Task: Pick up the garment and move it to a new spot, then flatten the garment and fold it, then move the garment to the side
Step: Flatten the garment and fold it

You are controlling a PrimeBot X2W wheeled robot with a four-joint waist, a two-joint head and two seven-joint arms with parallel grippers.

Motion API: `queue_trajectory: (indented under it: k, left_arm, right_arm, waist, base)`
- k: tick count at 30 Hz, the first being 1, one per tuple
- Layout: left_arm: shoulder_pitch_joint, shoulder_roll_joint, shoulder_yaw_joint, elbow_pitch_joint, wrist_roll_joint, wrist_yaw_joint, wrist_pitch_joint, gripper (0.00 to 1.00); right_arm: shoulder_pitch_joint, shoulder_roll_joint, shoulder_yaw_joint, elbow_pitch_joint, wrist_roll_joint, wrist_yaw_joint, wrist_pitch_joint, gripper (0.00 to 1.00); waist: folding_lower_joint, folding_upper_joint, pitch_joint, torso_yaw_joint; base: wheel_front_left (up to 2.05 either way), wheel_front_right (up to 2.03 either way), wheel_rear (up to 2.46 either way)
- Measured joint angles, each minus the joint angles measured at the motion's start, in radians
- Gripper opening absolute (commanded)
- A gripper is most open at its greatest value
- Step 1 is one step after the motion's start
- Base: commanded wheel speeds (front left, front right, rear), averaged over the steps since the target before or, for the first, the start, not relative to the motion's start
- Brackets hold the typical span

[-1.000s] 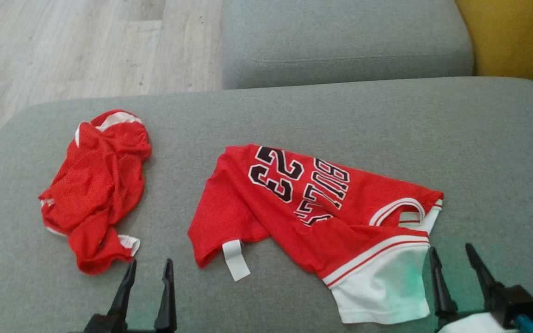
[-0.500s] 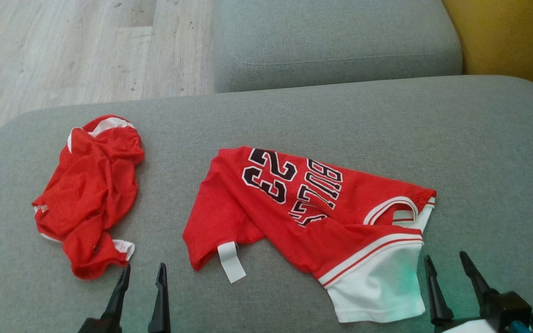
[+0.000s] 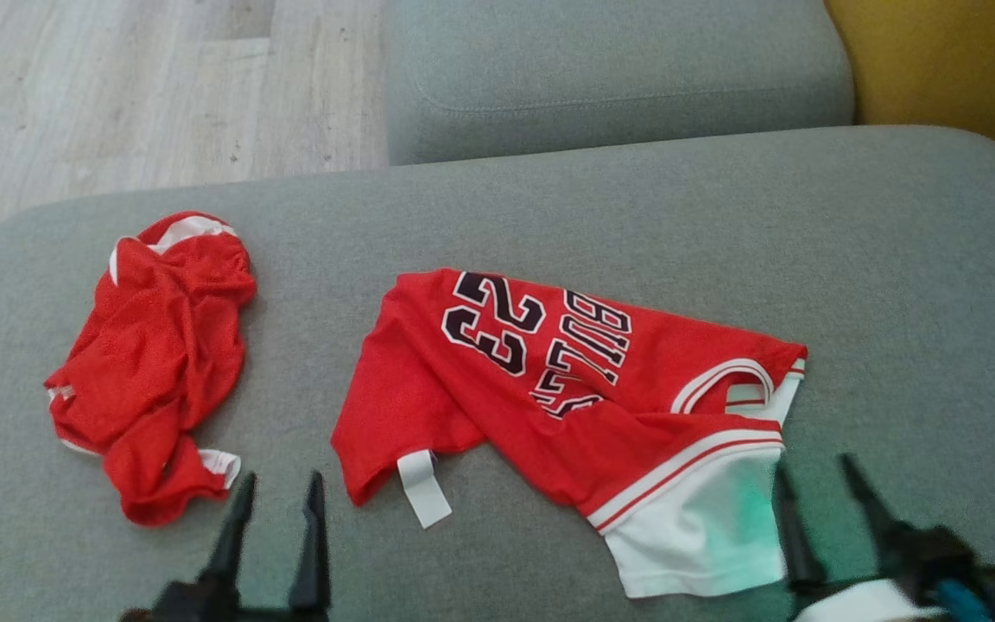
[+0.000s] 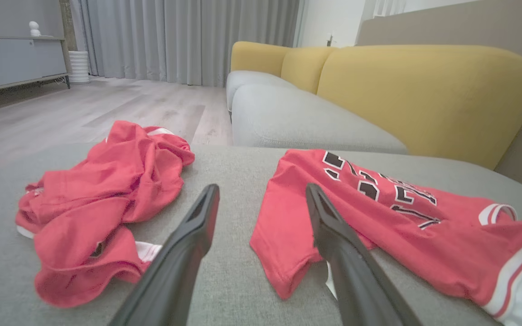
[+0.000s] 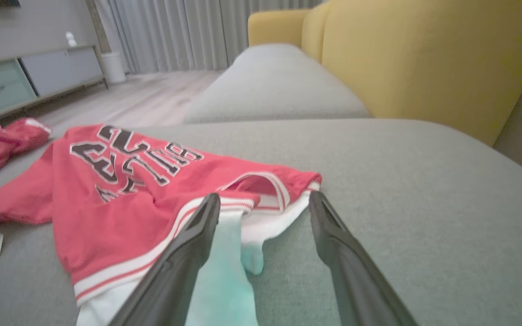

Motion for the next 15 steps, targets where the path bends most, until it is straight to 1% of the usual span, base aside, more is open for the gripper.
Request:
queue_trajectory:
  k: [3,4,5,8,15]
  left_arm:
    - [-0.001,-0.001,-0.03,0.088,0.0,0.0,0.007,1.0]
    - [-0.001,-0.001,-0.03,0.088,0.0,0.0,0.007,1.0]
    - [-0.004,-0.001,-0.042,0.117,0.0,-0.001,0.025,1.0]
    - [-0.04,-0.001,-0.065,0.191,0.0,-0.018,0.06,1.0]
    - [-0.177,0.002,-0.094,0.303,-0.008,-0.034,0.101,1.0]
  right_arm:
    - [0.002,0.001,0.048,-0.002,-0.024,0.0,0.104,1.0]
    - [0.002,0.001,0.048,-0.002,-0.024,0.0,0.104,1.0]
    - [0.004,0.001,0.058,-0.001,-0.031,0.0,0.138,1.0]
    - [0.008,0.001,0.071,0.011,-0.068,0.0,0.226,1.0]
    - [0.006,0.001,0.069,0.055,-0.069,0.0,0.326,1.0]
  waist:
    - [0.0,0.0,0.01,-0.008]
    - [0.0,0.0,0.01,-0.008]
    - [0.0,0.0,0.015,-0.01]
    - [0.0,0.0,0.036,-0.013]
    - [0.0001,0.0,0.08,-0.017]
  base:
    - [0.0,0.0,0.0]
    - [0.0,0.0,0.0]
    - [0.0,0.0,0.0]
    - [0.0,0.0,0.0]
    - [0.0,0.0,0.0]
